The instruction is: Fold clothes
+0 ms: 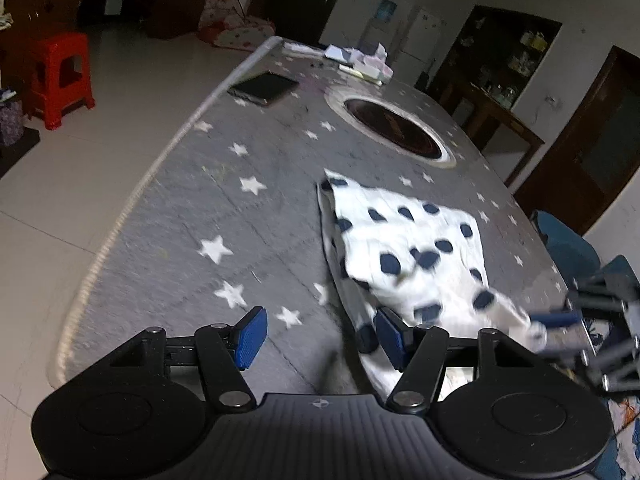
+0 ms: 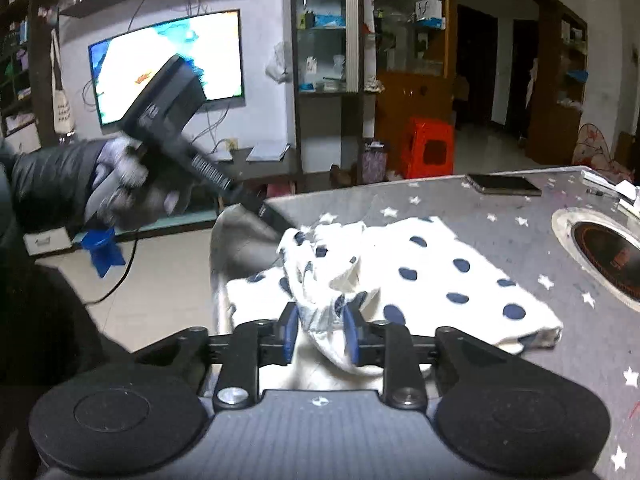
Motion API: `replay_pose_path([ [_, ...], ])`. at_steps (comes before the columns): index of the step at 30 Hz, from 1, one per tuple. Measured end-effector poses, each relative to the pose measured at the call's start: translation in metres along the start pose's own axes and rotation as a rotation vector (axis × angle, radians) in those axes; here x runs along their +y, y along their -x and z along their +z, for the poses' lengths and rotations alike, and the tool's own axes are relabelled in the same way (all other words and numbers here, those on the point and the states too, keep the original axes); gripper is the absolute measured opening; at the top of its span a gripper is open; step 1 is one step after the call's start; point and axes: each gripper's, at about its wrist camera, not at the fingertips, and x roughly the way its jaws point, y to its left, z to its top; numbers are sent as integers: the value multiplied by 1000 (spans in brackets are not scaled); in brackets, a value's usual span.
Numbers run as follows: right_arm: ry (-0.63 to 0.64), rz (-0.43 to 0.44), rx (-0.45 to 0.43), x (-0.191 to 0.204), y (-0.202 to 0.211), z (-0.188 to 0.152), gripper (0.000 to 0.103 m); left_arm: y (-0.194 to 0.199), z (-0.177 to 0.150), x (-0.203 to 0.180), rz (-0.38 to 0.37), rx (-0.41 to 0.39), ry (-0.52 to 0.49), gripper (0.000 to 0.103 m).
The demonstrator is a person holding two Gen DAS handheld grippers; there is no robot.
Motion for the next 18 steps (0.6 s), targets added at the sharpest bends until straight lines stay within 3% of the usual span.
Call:
replay_pose_path([
  [5,-40,28,-5,0,11,-2,34,4,11,-5,-7,-38,-26,64],
  [9,-81,-12,-16,-7,10,6,41,5,15,-13,-29,-54,-51,64],
  [14,-203,-62,8,-37,-14,9,45,2,15,-17,-44,-54,-52,64],
  [18,-339,-26,32,-61,-33,2,45,1,17,-18,-45,-59,-52,64],
])
